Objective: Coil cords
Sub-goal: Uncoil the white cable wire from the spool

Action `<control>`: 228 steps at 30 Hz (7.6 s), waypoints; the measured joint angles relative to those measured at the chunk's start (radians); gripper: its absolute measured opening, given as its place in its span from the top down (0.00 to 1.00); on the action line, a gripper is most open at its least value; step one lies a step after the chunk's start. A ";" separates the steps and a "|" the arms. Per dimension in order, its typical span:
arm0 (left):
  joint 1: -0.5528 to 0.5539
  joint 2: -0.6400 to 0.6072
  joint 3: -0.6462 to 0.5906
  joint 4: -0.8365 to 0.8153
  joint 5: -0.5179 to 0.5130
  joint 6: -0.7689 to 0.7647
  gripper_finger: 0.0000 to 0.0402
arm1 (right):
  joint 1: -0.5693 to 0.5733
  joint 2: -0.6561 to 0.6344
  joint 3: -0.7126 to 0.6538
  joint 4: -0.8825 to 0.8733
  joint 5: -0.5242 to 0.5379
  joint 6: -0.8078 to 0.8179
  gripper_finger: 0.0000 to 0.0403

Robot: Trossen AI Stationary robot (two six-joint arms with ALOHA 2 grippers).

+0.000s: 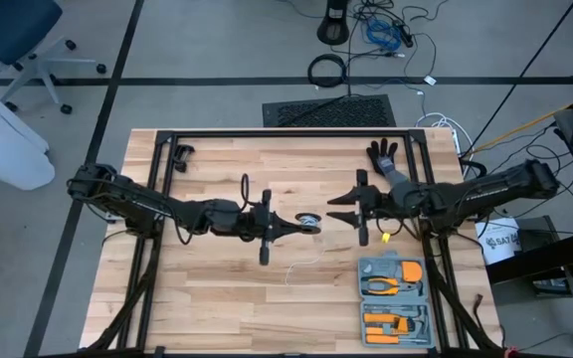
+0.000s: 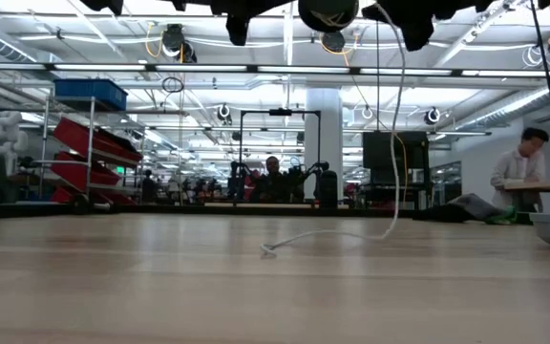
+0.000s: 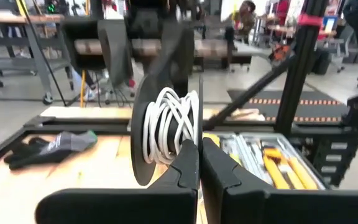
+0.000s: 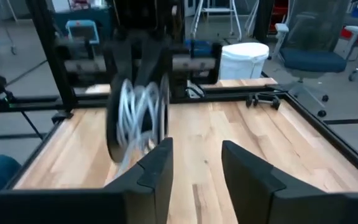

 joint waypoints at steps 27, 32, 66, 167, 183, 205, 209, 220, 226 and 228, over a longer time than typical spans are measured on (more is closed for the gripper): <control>0.022 -0.045 0.000 -0.162 0.046 -0.067 1.00 | -0.024 0.134 0.013 0.141 -0.063 0.028 0.68; 0.027 -0.106 0.000 -0.232 0.046 -0.052 1.00 | -0.052 0.167 0.028 0.121 -0.071 0.026 0.68; 0.024 -0.134 0.001 -0.388 0.060 -0.044 1.00 | -0.088 0.368 0.159 0.043 -0.195 0.013 0.95; -0.277 0.077 0.092 -0.278 -0.722 -0.099 1.00 | -0.006 0.191 0.157 0.025 -0.109 0.074 1.00; -0.436 -0.228 0.092 -0.706 -0.912 -0.312 1.00 | -0.006 0.191 0.158 -0.048 -0.110 0.071 1.00; -0.300 0.026 0.092 0.034 -0.468 -0.076 1.00 | -0.009 0.313 0.158 0.034 0.247 0.039 1.00; -0.260 0.130 0.092 0.130 -0.345 -0.105 1.00 | -0.007 0.313 0.158 0.085 0.265 0.013 1.00; -0.190 0.268 0.091 0.010 -0.225 -0.291 1.00 | -0.006 0.311 0.158 0.176 0.230 -0.036 1.00; -0.177 0.257 0.092 -0.194 -0.227 -0.364 1.00 | 0.011 0.274 0.158 0.171 0.223 -0.036 1.00; -0.179 0.247 0.091 -0.267 -0.226 -0.375 1.00 | 0.022 0.250 0.158 0.172 0.225 -0.038 1.00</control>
